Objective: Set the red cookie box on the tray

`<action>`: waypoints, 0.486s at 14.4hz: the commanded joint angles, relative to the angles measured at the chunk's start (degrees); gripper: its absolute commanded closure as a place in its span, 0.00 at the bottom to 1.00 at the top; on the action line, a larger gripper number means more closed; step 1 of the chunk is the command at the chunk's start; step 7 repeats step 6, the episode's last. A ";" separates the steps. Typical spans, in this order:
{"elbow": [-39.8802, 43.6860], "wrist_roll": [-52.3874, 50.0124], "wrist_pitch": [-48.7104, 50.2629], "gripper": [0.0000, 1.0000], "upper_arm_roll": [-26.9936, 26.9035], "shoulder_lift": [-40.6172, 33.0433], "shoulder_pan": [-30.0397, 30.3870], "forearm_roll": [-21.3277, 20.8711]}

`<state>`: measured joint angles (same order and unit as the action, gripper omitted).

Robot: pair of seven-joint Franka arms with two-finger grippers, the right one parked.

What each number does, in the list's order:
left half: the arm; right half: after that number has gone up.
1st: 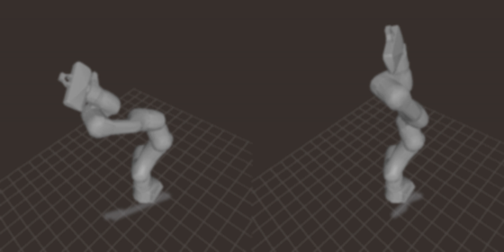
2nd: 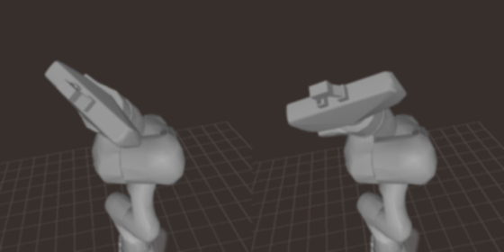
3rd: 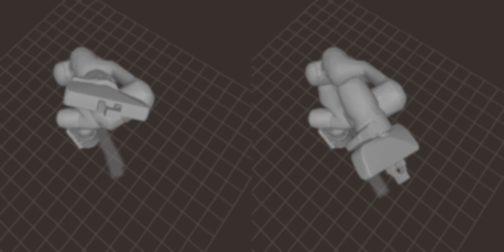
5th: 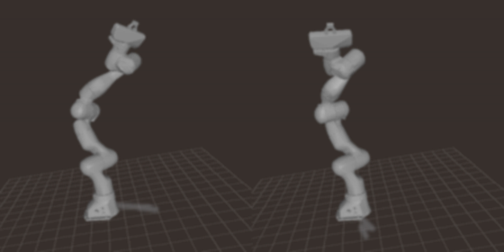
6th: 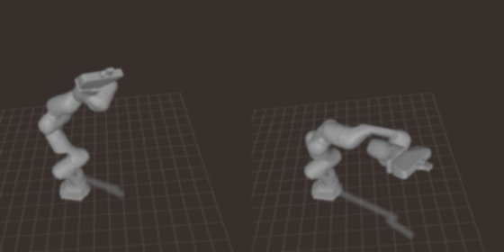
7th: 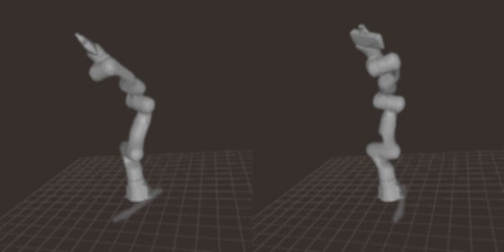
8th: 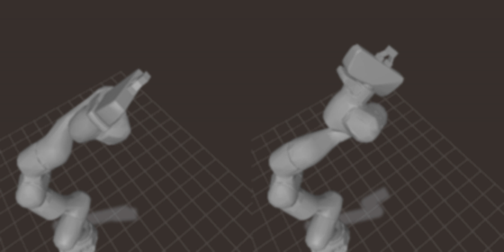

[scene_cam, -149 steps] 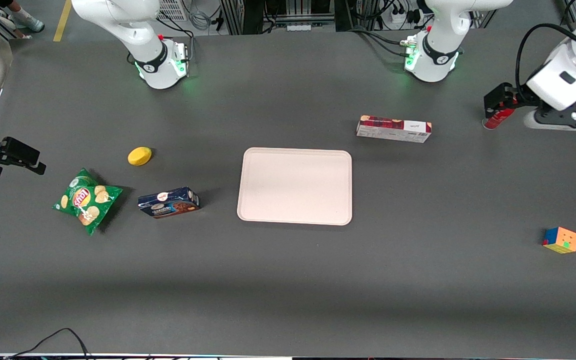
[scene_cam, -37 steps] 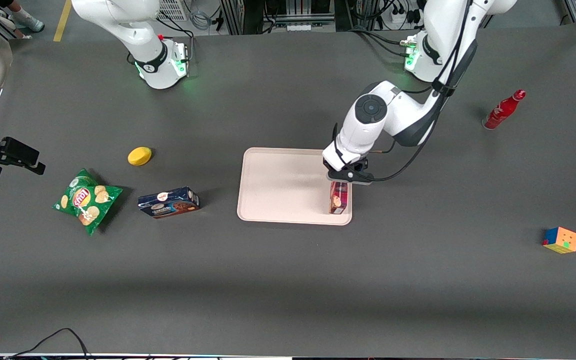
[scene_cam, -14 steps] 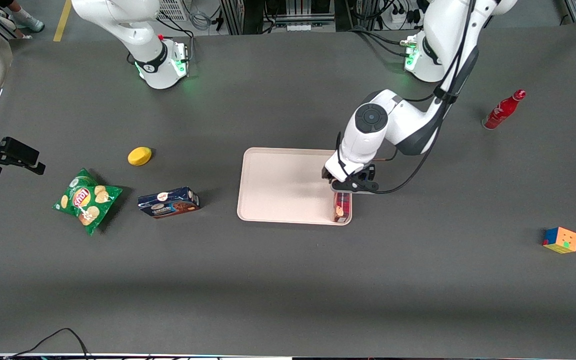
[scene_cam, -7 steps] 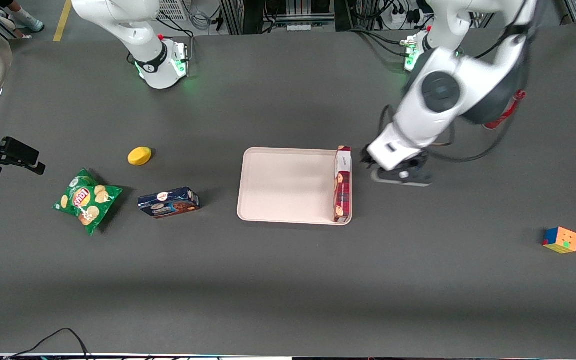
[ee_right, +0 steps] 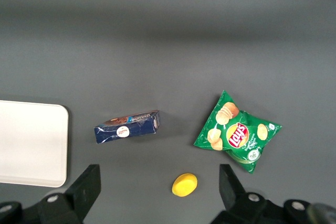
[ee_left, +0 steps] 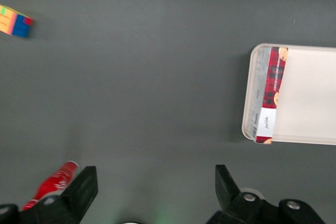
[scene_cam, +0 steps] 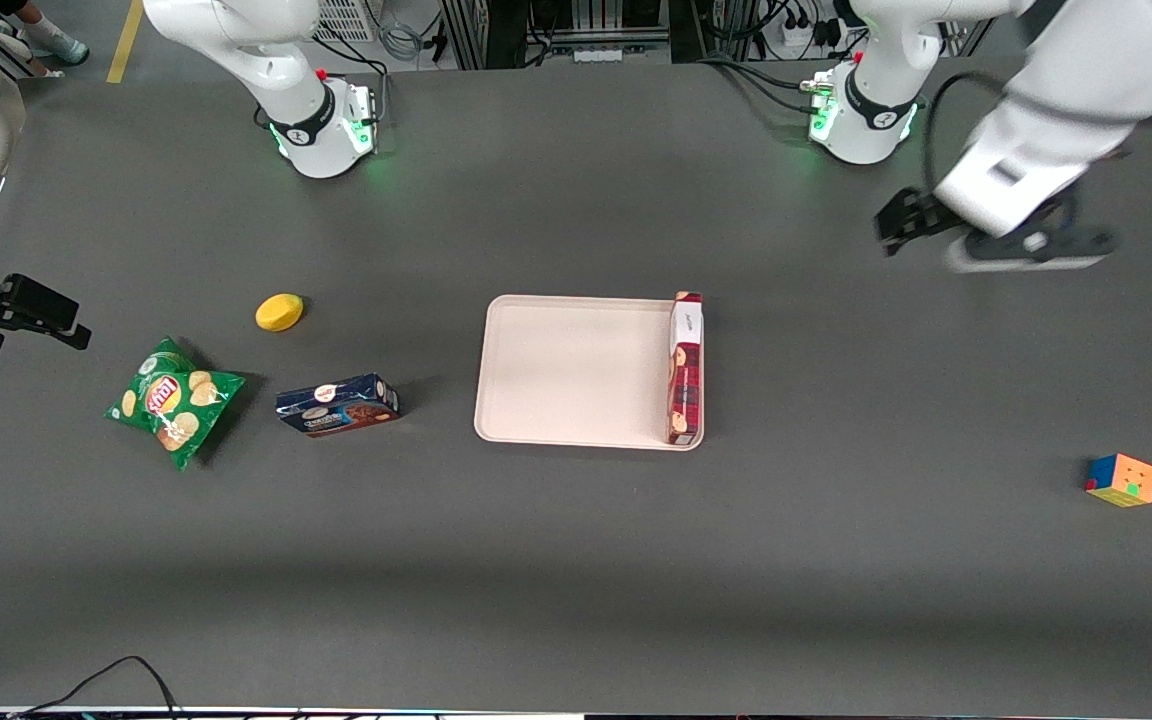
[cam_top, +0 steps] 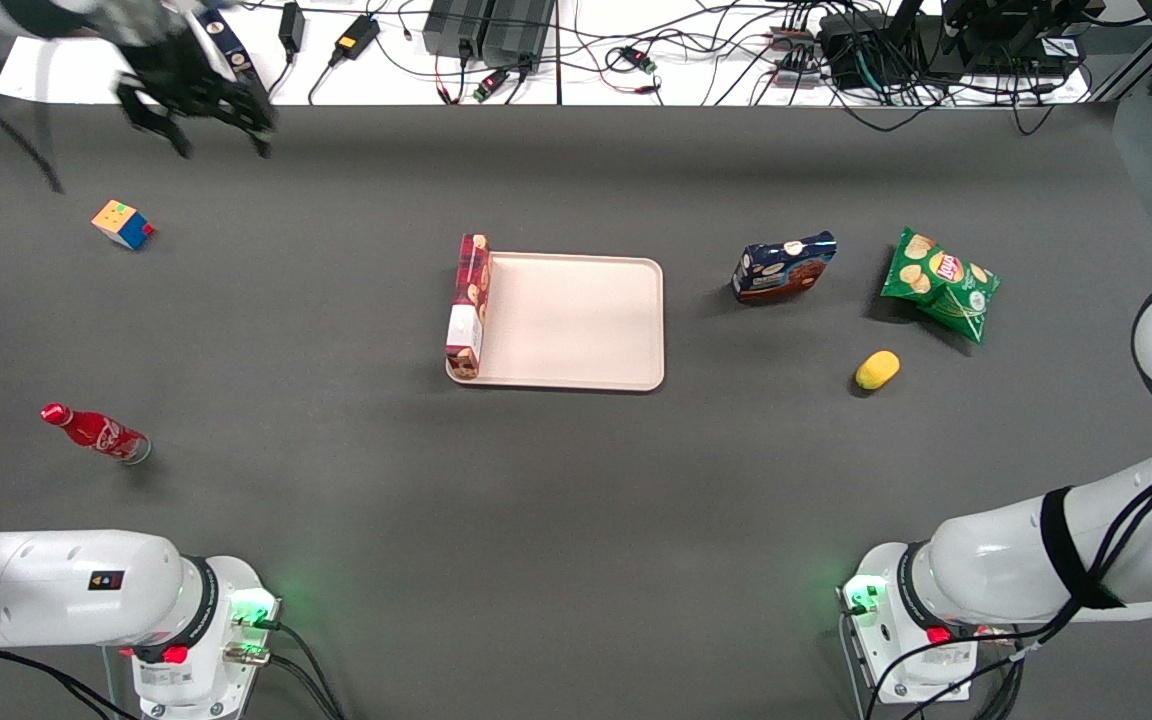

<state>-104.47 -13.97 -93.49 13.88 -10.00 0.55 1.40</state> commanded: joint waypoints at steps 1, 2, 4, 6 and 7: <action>-0.12 9.73 1.37 0.00 -6.13 -5.19 1.20 0.89; -0.12 11.49 1.55 0.00 -7.71 -5.90 1.72 0.80; -0.38 15.09 2.08 0.00 -10.97 -6.52 1.91 0.80; -0.39 15.28 1.12 0.00 -11.51 -6.70 1.91 0.89; -0.39 15.28 1.12 0.00 -11.51 -6.70 1.91 0.89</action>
